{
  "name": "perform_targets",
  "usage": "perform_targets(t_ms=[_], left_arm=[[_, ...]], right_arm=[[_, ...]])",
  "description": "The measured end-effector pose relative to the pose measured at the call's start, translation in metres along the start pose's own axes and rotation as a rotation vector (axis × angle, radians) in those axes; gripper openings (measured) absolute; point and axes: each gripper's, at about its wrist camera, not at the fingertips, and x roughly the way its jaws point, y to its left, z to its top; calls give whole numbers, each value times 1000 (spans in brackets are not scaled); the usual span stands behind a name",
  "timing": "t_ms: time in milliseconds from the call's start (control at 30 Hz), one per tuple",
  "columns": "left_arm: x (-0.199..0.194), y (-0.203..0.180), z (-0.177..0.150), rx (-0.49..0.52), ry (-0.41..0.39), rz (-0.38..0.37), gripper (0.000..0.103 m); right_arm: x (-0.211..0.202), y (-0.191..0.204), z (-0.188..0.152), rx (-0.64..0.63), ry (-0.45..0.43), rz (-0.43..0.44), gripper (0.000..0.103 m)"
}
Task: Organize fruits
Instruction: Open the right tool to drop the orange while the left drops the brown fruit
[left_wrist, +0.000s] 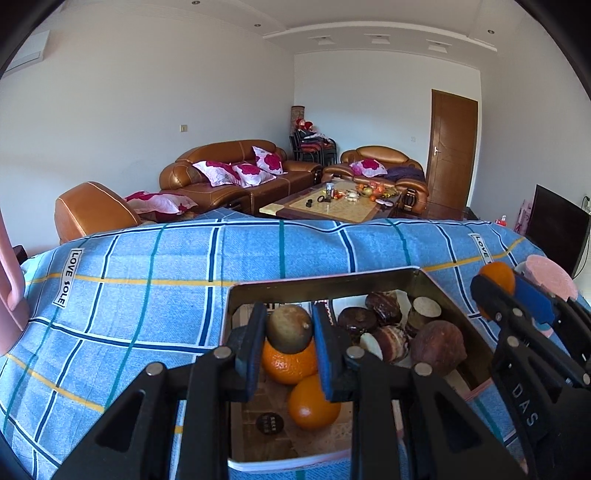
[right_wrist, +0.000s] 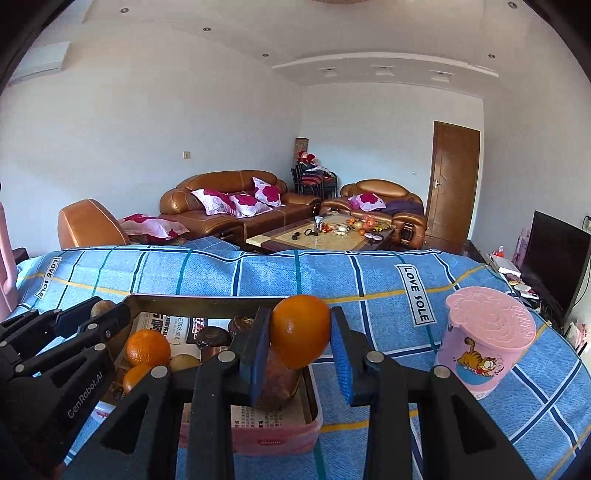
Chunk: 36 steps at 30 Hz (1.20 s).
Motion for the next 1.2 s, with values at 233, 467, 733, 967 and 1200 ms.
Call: perform_targets(t_ms=[233, 467, 733, 967, 1200], left_arm=[[20, 6, 4, -24, 70, -2, 26], [35, 10, 3, -38, 131, -12, 26], [36, 10, 1, -43, 141, -5, 29], [26, 11, 3, -46, 90, 17, 77], [15, 11, 2, -46, 37, 48, 103]], right_arm=[[36, 2, 7, 32, 115, 121, 34], [62, 14, 7, 25, 209, 255, 34], [66, 19, 3, 32, 239, 306, 49], [61, -8, -1, 182, 210, 333, 56], [48, -33, -3, 320, 142, 316, 72]])
